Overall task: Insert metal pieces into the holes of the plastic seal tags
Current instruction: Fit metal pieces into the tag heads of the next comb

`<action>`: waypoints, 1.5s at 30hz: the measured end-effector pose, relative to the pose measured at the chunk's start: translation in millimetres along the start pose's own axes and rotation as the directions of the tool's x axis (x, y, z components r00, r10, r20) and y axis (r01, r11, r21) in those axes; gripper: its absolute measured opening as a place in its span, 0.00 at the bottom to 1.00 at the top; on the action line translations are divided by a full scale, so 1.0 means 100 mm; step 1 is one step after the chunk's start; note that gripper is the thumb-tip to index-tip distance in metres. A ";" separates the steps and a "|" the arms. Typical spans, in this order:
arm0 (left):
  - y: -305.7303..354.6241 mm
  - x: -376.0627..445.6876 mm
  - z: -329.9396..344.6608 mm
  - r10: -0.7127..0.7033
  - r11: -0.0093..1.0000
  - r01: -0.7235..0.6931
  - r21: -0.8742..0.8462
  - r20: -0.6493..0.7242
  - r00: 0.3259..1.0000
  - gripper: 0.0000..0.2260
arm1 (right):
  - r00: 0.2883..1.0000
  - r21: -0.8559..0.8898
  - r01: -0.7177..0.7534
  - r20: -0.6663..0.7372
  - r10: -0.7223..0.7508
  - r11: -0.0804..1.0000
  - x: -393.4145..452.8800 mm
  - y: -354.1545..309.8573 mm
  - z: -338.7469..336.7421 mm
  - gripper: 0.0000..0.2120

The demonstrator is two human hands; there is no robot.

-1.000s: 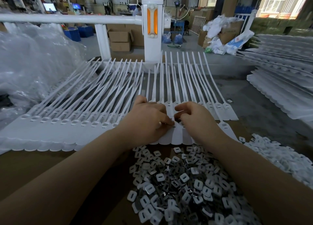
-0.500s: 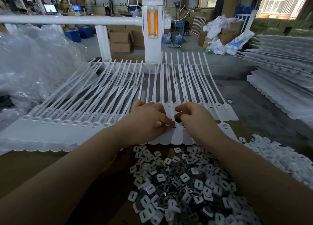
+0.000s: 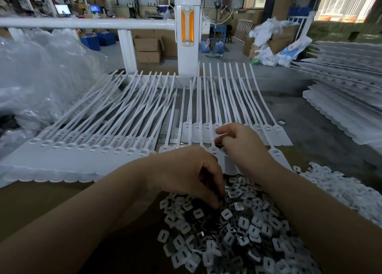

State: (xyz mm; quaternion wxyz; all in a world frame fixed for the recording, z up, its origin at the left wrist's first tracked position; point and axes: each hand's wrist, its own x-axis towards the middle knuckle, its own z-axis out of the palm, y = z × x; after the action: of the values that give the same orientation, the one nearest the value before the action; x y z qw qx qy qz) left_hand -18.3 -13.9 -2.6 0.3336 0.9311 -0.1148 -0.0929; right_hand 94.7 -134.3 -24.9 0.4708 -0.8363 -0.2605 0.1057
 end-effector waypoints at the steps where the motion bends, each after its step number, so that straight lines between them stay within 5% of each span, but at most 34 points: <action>1: 0.01 -0.01 0.00 -0.004 1.000 0.004 -0.009 0.001 1.000 0.08 | 1.000 0.001 0.001 0.000 -0.001 1.000 0.00 0.00 0.00 0.13; 11: 0.00 -0.04 -0.05 -0.043 0.993 0.037 -0.109 -0.054 0.998 0.03 | 0.999 0.040 0.027 -0.048 -0.025 0.999 -0.02 -0.04 -0.03 0.14; 18: -0.14 -0.10 -0.17 -0.181 0.940 0.110 -0.323 -0.200 0.963 0.01 | 0.980 0.163 0.194 0.011 -0.199 0.967 -0.08 -0.11 -0.10 0.14; 26: -0.25 -0.20 -0.27 -0.190 0.913 0.168 -0.371 -0.023 0.982 0.09 | 0.954 0.238 0.232 0.131 -0.268 0.943 -0.13 -0.14 -0.10 0.10; 30: -0.28 -0.19 -0.29 -0.188 0.901 0.156 -0.404 -0.041 0.981 0.02 | 0.945 0.243 0.253 0.146 -0.293 0.937 -0.14 -0.14 -0.10 0.10; 45: -0.31 -0.19 -0.30 -0.242 0.864 0.176 -0.472 -0.082 0.967 0.04 | 0.885 0.175 0.377 0.220 -0.410 0.909 -0.15 -0.15 -0.11 0.03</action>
State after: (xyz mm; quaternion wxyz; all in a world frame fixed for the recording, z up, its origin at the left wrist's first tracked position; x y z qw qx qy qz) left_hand -24.1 32.3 2.3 0.5400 0.8362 0.0357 -0.0883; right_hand 81.6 -144.5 -7.2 0.4976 -0.7139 -0.4753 0.1296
